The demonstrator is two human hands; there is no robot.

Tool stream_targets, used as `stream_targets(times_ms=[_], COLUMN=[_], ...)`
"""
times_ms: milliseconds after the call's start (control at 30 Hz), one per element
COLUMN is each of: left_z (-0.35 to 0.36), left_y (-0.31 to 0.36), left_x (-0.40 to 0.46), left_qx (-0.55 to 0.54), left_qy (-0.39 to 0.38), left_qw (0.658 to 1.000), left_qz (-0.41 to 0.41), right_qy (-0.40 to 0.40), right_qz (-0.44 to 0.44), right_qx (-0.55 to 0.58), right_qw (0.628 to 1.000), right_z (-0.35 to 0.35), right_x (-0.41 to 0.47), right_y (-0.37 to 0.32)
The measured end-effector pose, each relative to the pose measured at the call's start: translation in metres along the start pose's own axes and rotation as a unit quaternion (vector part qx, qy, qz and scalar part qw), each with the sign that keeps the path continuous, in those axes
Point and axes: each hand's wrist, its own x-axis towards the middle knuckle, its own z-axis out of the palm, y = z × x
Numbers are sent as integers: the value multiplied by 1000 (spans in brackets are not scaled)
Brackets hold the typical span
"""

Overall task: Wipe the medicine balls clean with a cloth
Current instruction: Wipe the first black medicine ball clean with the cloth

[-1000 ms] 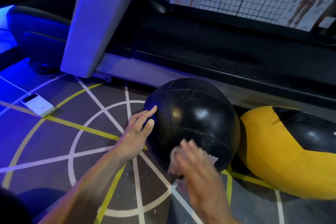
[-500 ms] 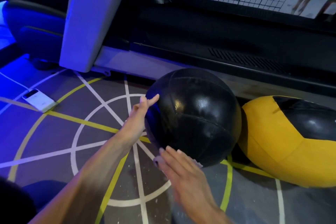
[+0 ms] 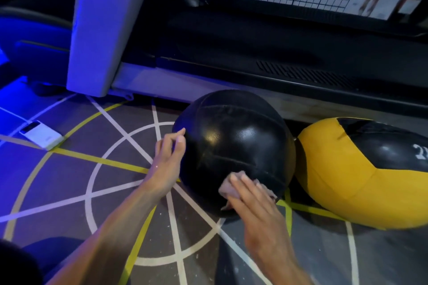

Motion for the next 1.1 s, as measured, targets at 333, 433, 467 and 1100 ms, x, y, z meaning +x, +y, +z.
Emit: stream_targets(times_ms=[333, 433, 467, 1100], left_z=[-15, -22, -24, -49], left_y=[-12, -22, -28, -41], left_x=[-17, -22, -25, -35], left_qx=[-34, -17, -8, 75], left_qy=[-36, -39, -37, -29], left_qw=[998, 999, 999, 992], left_qz=[27, 33, 35, 96], right_qy=[191, 143, 103, 144], right_qz=[355, 118, 29, 160], right_qx=[198, 208, 185, 186], right_qw=[893, 960, 977, 959], right_z=[-35, -15, -12, -36], right_x=[108, 122, 124, 77], right_y=[46, -4, -19, 7])
